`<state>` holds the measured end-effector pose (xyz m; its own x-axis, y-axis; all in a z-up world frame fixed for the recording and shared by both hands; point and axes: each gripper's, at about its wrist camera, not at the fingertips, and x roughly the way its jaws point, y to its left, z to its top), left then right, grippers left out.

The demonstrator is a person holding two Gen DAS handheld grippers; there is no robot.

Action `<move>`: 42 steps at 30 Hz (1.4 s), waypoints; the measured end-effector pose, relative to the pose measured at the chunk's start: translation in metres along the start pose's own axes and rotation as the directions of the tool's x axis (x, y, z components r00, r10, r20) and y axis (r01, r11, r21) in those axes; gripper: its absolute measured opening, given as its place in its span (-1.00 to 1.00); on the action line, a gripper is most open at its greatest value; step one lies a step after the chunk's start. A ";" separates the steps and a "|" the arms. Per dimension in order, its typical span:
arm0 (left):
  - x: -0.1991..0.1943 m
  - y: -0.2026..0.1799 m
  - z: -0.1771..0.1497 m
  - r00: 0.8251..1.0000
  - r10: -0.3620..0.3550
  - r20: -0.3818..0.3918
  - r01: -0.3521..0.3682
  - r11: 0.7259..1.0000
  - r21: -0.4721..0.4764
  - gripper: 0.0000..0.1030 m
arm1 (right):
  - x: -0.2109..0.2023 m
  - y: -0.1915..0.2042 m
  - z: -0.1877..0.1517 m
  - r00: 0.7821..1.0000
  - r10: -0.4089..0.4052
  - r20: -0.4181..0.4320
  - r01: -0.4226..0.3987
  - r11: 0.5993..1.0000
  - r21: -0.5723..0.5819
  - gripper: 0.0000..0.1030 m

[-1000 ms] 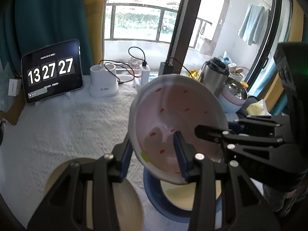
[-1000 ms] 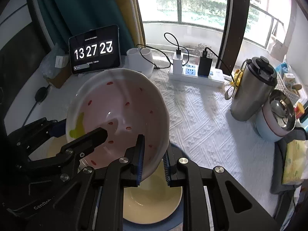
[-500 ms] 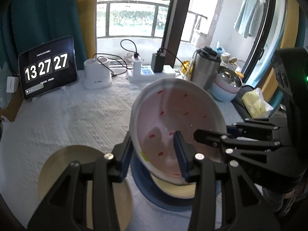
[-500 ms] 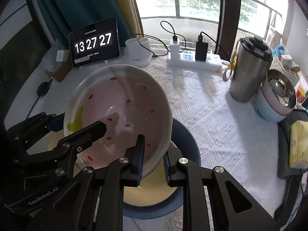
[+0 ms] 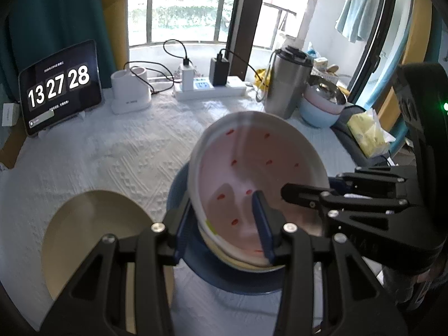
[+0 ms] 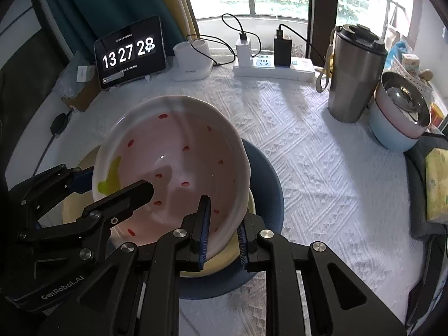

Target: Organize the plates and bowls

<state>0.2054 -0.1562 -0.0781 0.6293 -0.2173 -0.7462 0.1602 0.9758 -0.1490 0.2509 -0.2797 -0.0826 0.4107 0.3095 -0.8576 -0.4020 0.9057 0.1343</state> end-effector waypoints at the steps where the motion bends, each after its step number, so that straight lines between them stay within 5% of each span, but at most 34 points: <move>1: 0.001 -0.001 -0.001 1.000 -0.002 -0.005 0.002 1.000 0.000 -0.18 | 0.001 -0.001 -0.001 1.000 -0.001 -0.002 0.001 1.000 0.002 -0.62; 20: 0.015 -0.003 -0.017 0.997 -0.023 -0.075 0.025 1.000 0.017 -0.18 | 0.008 0.002 -0.012 0.998 -0.067 -0.012 0.067 0.998 -0.017 -0.62; 42: 0.016 -0.001 -0.022 0.998 0.009 -0.070 -0.005 0.999 0.052 -0.15 | 0.012 0.006 -0.014 0.990 -0.139 -0.029 0.138 0.989 -0.045 -0.51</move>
<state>0.1985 -0.1598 -0.1039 0.5763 -0.2063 -0.7908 0.1962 0.9742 -0.1112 0.2420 -0.2748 -0.0996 0.4391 0.1722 -0.8818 -0.3782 0.9257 -0.0076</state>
